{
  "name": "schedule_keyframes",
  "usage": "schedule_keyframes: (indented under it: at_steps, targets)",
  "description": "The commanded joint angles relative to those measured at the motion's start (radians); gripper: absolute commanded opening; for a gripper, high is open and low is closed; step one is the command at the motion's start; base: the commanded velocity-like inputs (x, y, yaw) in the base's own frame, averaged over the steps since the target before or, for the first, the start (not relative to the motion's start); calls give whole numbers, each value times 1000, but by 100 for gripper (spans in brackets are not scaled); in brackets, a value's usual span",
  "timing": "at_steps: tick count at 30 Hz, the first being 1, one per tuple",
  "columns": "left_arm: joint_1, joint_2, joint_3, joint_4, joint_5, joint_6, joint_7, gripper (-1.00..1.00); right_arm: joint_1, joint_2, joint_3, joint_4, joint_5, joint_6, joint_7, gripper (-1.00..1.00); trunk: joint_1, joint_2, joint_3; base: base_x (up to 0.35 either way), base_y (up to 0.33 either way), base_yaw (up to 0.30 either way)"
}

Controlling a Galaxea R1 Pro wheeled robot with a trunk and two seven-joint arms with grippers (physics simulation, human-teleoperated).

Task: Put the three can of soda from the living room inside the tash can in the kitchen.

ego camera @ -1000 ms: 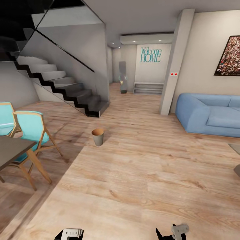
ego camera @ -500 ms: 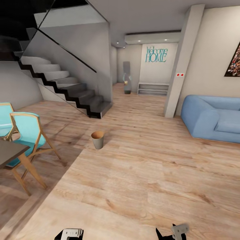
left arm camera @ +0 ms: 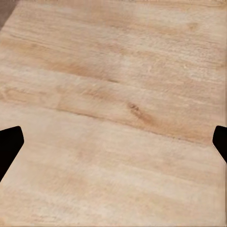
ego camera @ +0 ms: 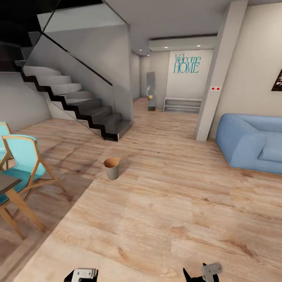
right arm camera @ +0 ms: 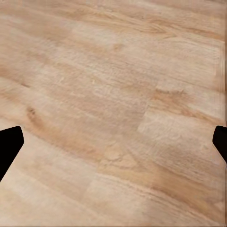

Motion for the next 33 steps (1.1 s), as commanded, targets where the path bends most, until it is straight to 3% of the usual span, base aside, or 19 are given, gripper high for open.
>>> schedule_keyframes:
  at_steps: [1,24,33]
  targets:
    - [0,0,0,0,0,0,0,100,0,0,0,0,0,0,0,100,0,0,0,289,-191,9]
    - [0,0,0,0,0,-1,0,100,-9,1,1,12,2,0,1,100,0,0,0,289,-191,4]
    - [0,0,0,0,0,-3,0,100,-9,1,2,12,-2,0,0,100,0,0,3,289,-171,183]
